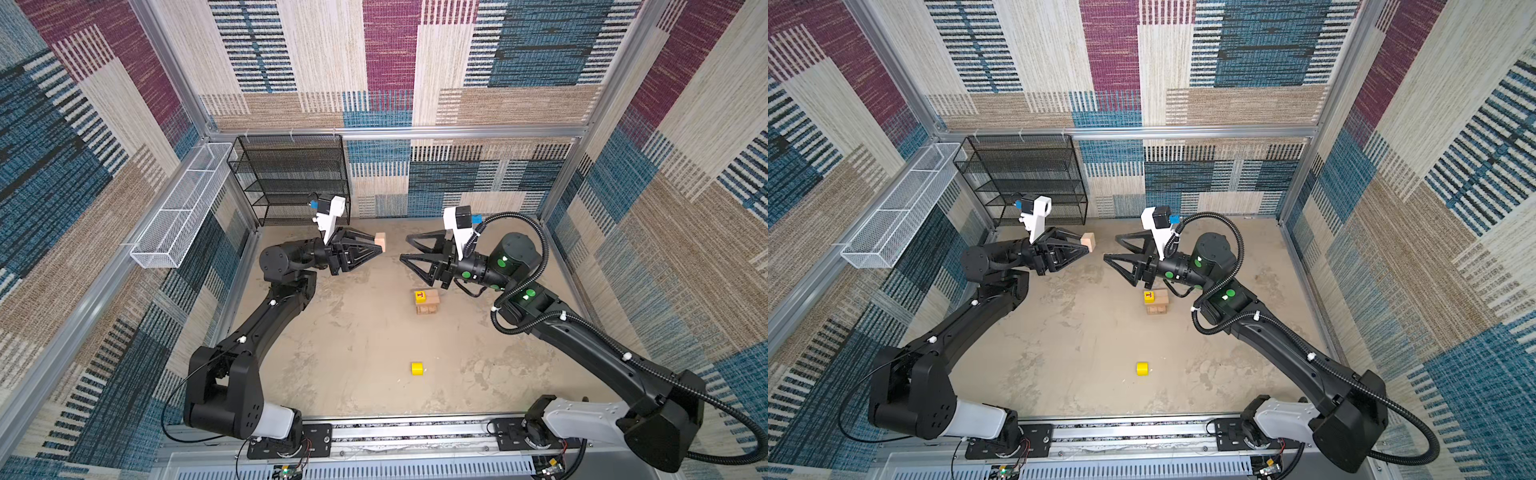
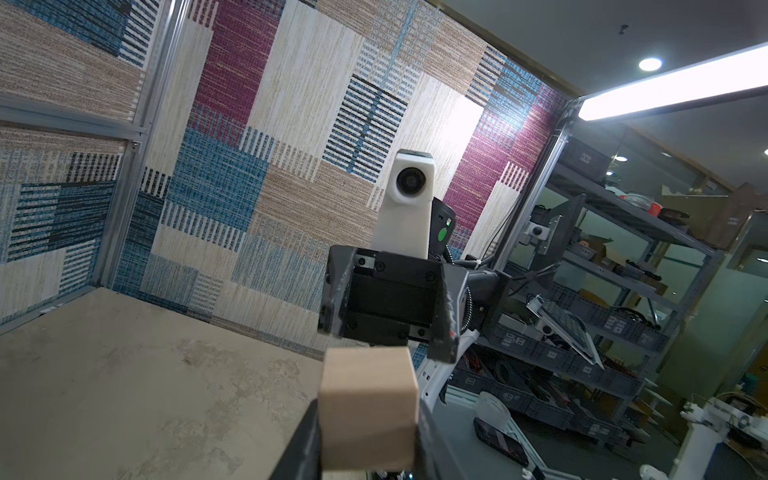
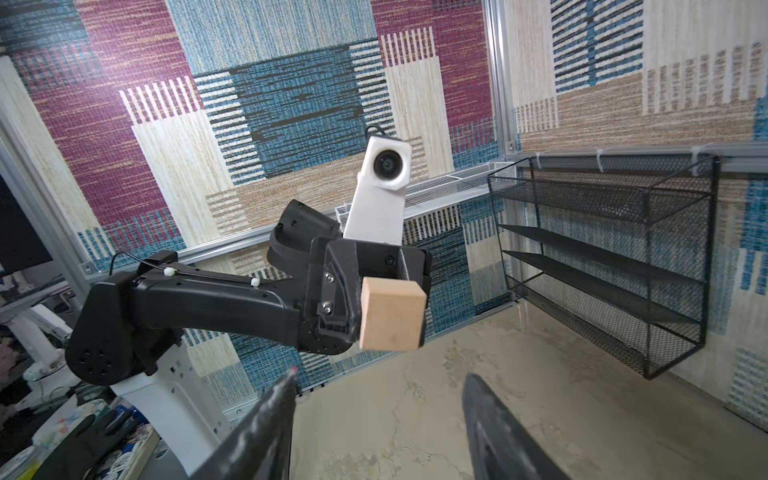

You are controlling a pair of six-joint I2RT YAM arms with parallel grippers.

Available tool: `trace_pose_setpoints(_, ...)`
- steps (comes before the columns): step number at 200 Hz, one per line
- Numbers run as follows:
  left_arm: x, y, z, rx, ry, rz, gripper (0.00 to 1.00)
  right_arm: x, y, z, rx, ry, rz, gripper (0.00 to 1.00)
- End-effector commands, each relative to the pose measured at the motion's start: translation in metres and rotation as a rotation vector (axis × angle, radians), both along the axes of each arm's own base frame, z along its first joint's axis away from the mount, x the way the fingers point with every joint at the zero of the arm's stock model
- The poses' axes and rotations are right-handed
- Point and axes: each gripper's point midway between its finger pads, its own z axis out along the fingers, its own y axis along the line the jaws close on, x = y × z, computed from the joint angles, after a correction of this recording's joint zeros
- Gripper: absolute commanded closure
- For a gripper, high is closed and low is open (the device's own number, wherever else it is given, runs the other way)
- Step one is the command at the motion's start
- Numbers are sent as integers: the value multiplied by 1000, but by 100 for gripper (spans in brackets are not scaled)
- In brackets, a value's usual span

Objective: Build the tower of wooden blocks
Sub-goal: 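Lift the wooden cube high with the left gripper while the right gripper moves toward it, then close the right gripper on the wooden cube held by the left gripper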

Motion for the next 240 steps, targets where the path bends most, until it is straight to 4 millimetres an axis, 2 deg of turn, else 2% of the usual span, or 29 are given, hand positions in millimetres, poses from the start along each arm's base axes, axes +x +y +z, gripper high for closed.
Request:
trace_pose_setpoints(1,-17,1,2,16,-74,-29,100,-11,4,12,27,-2,83,36)
trace_pose_setpoints(50,-23,-1,2,21,-80,-45,100,-6,13,9,13,33,116,46)
trace_pose_setpoints(127,-21,-3,-1,28,-62,-54,100,-5,19,6,8,59,143,41)
trace_pose_setpoints(240,-24,-4,0,33,-65,-64,100,-1,29,10,5,71,149,49)
